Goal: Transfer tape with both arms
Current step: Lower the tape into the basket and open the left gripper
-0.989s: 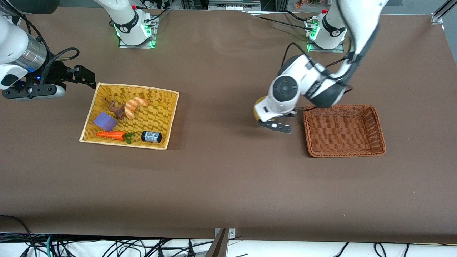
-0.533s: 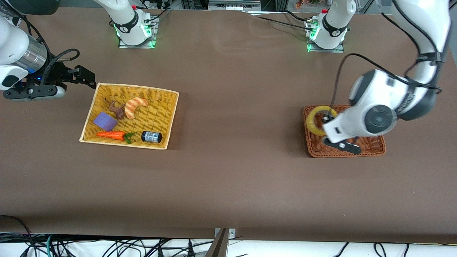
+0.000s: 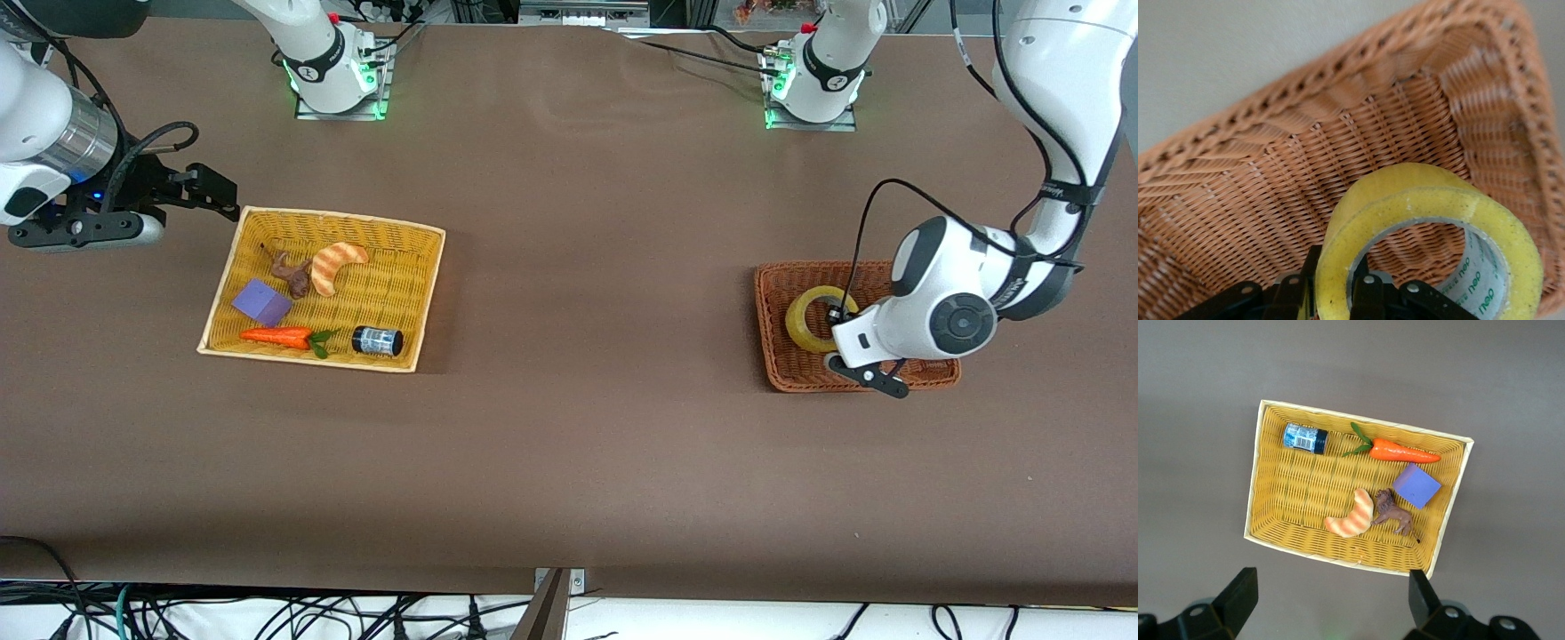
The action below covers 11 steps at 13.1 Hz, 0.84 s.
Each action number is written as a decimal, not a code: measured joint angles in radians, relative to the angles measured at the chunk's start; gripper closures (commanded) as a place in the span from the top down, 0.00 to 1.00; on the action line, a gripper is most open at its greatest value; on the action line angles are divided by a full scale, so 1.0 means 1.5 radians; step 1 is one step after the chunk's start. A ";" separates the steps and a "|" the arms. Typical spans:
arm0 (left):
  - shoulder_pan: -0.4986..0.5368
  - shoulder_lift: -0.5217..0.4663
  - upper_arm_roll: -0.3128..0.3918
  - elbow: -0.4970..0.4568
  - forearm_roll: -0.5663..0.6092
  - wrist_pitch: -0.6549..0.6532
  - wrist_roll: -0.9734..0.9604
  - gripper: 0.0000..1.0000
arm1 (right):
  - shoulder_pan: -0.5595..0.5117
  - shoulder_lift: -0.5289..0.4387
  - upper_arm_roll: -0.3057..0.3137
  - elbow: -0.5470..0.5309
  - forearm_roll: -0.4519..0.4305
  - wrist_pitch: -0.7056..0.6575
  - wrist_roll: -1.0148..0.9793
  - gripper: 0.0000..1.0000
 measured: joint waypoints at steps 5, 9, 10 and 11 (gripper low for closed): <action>0.002 0.009 0.000 -0.003 0.007 0.009 0.000 1.00 | 0.000 0.000 0.000 0.000 0.000 0.000 0.000 1.00; 0.003 0.000 -0.009 0.007 0.007 0.008 0.000 1.00 | 0.000 0.001 0.000 0.000 -0.001 0.000 0.000 1.00; 0.005 -0.009 -0.019 0.014 0.006 0.005 -0.001 1.00 | 0.000 0.001 0.000 0.000 -0.001 0.000 0.000 1.00; 0.006 -0.025 -0.030 0.024 -0.005 -0.009 -0.003 1.00 | -0.001 0.001 0.000 0.000 -0.001 0.000 -0.002 1.00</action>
